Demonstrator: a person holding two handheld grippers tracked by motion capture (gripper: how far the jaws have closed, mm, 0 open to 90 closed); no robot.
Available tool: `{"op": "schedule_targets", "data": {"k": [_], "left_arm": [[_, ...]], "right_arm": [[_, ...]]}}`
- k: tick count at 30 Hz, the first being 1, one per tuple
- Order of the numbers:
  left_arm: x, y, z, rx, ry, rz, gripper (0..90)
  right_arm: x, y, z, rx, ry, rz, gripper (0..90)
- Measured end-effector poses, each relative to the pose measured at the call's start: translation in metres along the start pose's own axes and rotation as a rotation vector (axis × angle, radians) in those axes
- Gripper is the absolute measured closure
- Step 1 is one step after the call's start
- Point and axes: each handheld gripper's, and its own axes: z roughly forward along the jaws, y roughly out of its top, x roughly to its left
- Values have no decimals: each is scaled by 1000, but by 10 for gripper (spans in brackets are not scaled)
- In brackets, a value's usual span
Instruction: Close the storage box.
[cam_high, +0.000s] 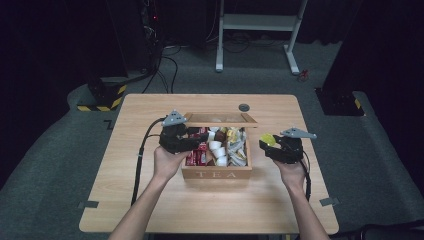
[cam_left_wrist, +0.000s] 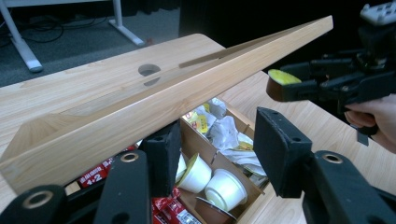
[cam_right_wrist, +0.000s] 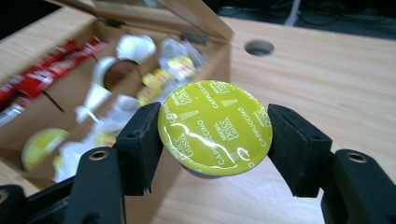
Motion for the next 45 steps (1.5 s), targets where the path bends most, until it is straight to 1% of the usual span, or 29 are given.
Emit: {"op": "schedule_targets", "data": {"k": [1,2,4,6,8,12,16,17,19,21,24,26,28,29,30,32,33,35,38,42,43,45], "left_arm": [[0,0,0,1,0,-3,517],[0,0,0,1,0,-3,516],[0,0,0,6,-6,0,516],[0,0,0,5,-6,3,518],[0,-1,0,0,-3,5,515],[0,-2,0,5,-7,9,517],[-1,-3,-1,9,-7,7,517],[-1,-3,-1,9,-7,7,518],[-1,-4,-1,10,-7,8,518],[-1,-4,-1,10,-8,6,519],[-1,-5,0,10,-1,11,518],[-2,-6,0,8,-7,4,518],[-2,-7,-1,12,-6,11,523],[-2,-7,-1,12,-6,11,525],[-1,-7,-1,12,-11,11,525],[-1,-6,-1,11,-11,11,524],[-1,-7,-1,9,-10,11,523],[-2,-8,-1,9,-7,14,524],[-2,-8,-1,11,-9,18,525],[-2,-10,-1,16,-12,19,528],[-2,-10,-1,17,-13,19,528],[-2,-10,-1,20,-13,20,526]], "right_arm": [[-3,-2,0,3,-4,12,383],[-6,-5,1,7,-7,37,383],[-9,-10,3,21,-19,52,383],[-12,-13,4,26,-27,47,383],[-13,-17,7,34,-34,62,383],[-18,-22,13,51,-51,74,383],[-19,-29,21,78,-60,74,382],[-19,-29,21,78,-60,74,382],[-19,-31,26,98,-65,73,382],[-19,-33,31,103,-61,74,382],[-19,-36,36,118,-64,65,381],[-19,-39,39,127,-72,70,381],[-20,-43,43,146,-85,75,380],[-20,-43,43,146,-85,75,380],[-20,-45,46,152,-105,65,380],[-19,-47,47,157,-111,62,379],[-19,-49,49,172,-128,44,377],[-20,-50,50,171,-136,44,374],[-21,-50,51,168,-125,54,354],[-22,-50,50,157,-92,63,325],[-22,-50,49,158,-85,73,319],[-23,-50,49,155,-81,69,314]]}}
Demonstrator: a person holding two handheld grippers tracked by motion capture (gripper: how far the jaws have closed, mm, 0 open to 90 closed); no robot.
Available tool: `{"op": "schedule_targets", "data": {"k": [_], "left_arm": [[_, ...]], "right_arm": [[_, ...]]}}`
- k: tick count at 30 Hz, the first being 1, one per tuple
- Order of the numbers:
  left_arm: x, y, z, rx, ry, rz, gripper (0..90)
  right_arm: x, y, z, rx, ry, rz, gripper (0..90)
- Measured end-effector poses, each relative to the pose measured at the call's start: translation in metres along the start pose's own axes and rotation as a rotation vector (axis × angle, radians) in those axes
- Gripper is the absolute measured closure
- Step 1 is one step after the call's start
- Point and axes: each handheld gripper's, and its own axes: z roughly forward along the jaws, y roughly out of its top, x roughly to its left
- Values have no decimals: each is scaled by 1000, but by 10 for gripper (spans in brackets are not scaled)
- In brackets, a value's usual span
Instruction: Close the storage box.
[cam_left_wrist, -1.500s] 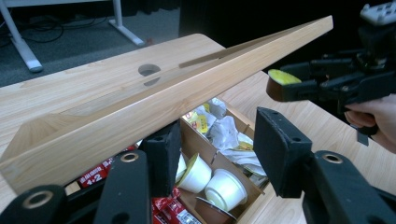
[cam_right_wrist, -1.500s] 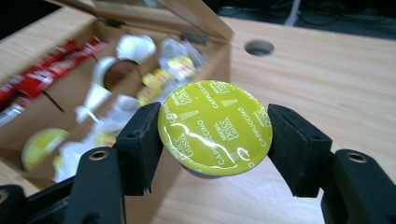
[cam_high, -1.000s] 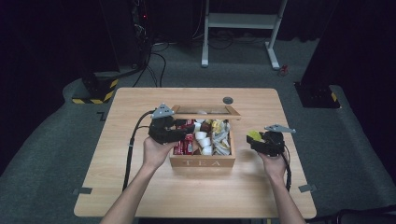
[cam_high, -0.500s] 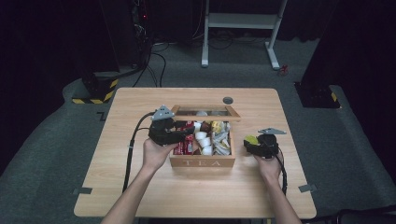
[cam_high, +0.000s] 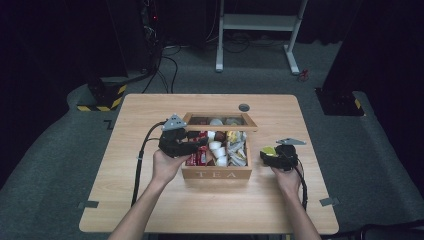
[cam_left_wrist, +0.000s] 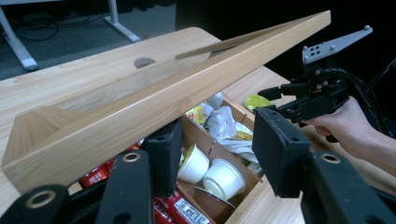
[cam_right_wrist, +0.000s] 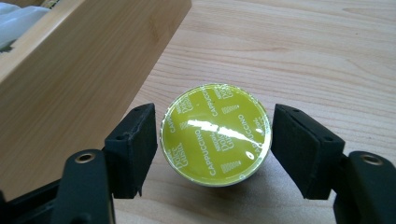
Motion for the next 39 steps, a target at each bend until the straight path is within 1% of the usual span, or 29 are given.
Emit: {"op": "schedule_targets", "data": {"k": [1,2,4,5,6,8,9,10,11,12,13,15,17,18,19,20,23,26,28,31,35,37,39], "left_arm": [[0,0,0,1,0,0,526],[0,-1,0,1,5,7,527],[-1,-1,0,2,7,6,527],[-1,-1,0,2,8,7,527],[-1,-2,0,1,5,-2,532],[-1,-3,0,5,3,-9,534],[-1,-3,0,7,4,-6,534],[-1,-3,0,7,4,-6,533],[0,-4,-1,1,6,-6,533],[0,-6,-1,-10,9,-9,543],[0,-6,0,-14,12,-8,544],[-1,-6,-1,-13,9,-11,538],[0,-6,-1,-10,3,-11,538],[0,-6,-1,-7,3,-9,539],[0,-6,-1,-7,3,-9,539],[0,-7,-1,-6,5,-5,539],[-1,-7,0,-10,17,-3,541],[-1,-7,0,-10,16,-6,540],[-1,-7,0,-10,16,-6,540],[-1,-7,0,-7,13,-6,540],[-1,-8,0,-4,13,-3,539],[-2,-9,0,0,13,-5,538],[-2,-9,0,1,12,-6,536]], "right_arm": [[0,0,-1,3,-2,1,308],[-1,-2,-4,-6,3,2,306],[-1,-2,-5,-12,5,2,306],[-1,-4,-7,-18,9,8,306],[-4,-8,-11,-28,24,24,316],[-6,-10,-14,-35,22,37,322],[-9,-12,-17,-45,30,55,325],[-9,-12,-17,-45,30,55,325],[-10,-13,-19,-52,37,66,327],[-11,-15,-23,-59,37,54,331],[-11,-17,-25,-59,39,55,334],[-11,-21,-29,-73,38,45,359],[-11,-26,-34,-88,44,48,397],[-11,-28,-36,-94,43,38,405],[-11,-28,-36,-94,43,38,405],[-10,-34,-39,-99,36,34,424],[-9,-40,-43,-98,34,30,430],[-9,-44,-45,-85,31,32,430],[-10,-45,-45,-87,29,29,430],[-10,-50,-45,-70,17,39,432],[-11,-53,-44,-62,5,50,435],[-11,-54,-43,-47,-13,34,434],[-10,-55,-43,-45,-15,37,434]]}}
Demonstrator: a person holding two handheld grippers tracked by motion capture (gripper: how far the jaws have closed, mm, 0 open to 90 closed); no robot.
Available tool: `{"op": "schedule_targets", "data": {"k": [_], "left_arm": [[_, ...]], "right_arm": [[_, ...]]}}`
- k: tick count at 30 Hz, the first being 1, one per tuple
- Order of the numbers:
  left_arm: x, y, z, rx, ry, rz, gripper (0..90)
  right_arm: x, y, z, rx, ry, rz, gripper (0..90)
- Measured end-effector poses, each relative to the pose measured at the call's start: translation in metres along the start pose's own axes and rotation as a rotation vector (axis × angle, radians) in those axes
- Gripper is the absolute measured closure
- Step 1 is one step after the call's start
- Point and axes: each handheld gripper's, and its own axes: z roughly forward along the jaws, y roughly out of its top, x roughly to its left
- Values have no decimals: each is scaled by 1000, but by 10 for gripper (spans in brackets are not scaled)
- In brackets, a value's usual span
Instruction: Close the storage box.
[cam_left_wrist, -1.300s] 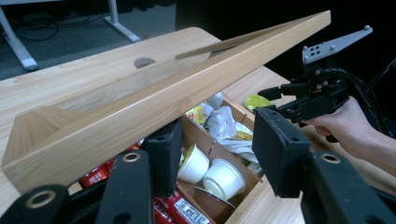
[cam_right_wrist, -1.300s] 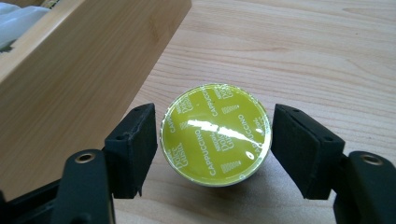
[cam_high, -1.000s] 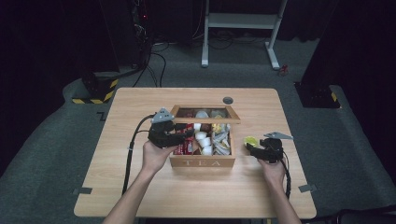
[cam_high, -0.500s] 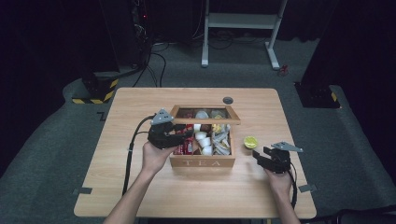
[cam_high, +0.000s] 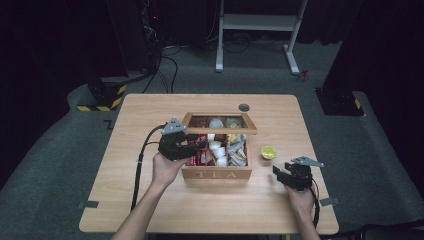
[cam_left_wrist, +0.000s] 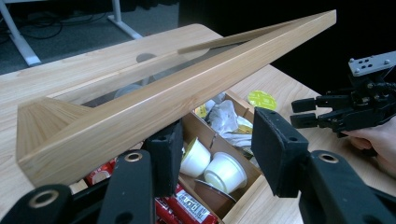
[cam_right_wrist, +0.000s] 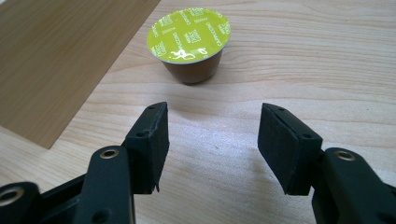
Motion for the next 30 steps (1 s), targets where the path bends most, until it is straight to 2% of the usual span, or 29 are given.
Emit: {"op": "schedule_targets", "data": {"k": [8,14,15,17,30], "left_arm": [[-1,-3,0,20,-1,-1,536],[-2,-8,0,33,-16,-2,537],[-2,-11,0,36,-19,-4,538],[-2,-12,0,38,-21,-4,538],[-6,-23,1,33,-18,-25,535]], "right_arm": [[0,-7,4,20,-20,-6,427],[0,-10,3,26,-65,-16,404],[3,-10,4,38,-127,-41,338],[6,-10,5,46,-158,-45,299],[5,-10,5,51,-151,-39,275]]}}
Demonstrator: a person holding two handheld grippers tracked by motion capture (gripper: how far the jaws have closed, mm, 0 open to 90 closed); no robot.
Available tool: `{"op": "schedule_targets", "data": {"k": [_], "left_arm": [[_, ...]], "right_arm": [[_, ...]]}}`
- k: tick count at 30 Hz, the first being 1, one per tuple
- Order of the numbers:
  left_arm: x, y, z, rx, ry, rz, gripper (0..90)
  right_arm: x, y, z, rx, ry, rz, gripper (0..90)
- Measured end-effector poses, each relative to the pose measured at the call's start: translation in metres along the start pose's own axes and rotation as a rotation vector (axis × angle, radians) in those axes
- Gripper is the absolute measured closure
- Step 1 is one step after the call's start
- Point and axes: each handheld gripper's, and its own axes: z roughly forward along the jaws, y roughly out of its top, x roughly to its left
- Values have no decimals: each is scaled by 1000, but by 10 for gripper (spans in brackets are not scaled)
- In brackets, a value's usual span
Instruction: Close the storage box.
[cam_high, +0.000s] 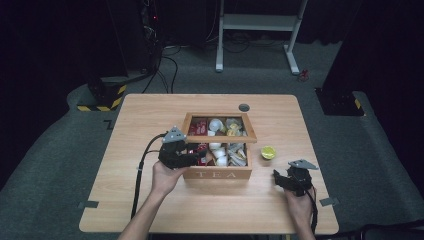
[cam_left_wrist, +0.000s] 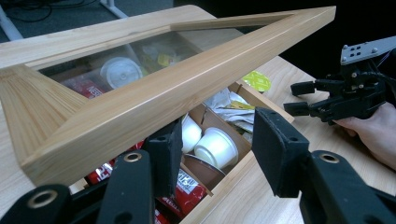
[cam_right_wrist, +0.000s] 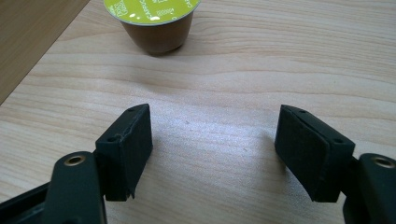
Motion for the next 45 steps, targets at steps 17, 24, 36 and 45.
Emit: {"op": "schedule_targets", "data": {"k": [17,24,36,45], "left_arm": [[-2,-12,2,25,0,5,538],[-4,-17,4,30,10,9,537],[-4,-27,6,50,-6,3,539],[-4,-34,8,52,-7,4,548]], "right_arm": [[0,0,0,1,0,-1,271],[0,0,0,0,2,-7,271],[1,0,0,4,1,-3,268],[1,0,0,3,3,-9,265]]}}
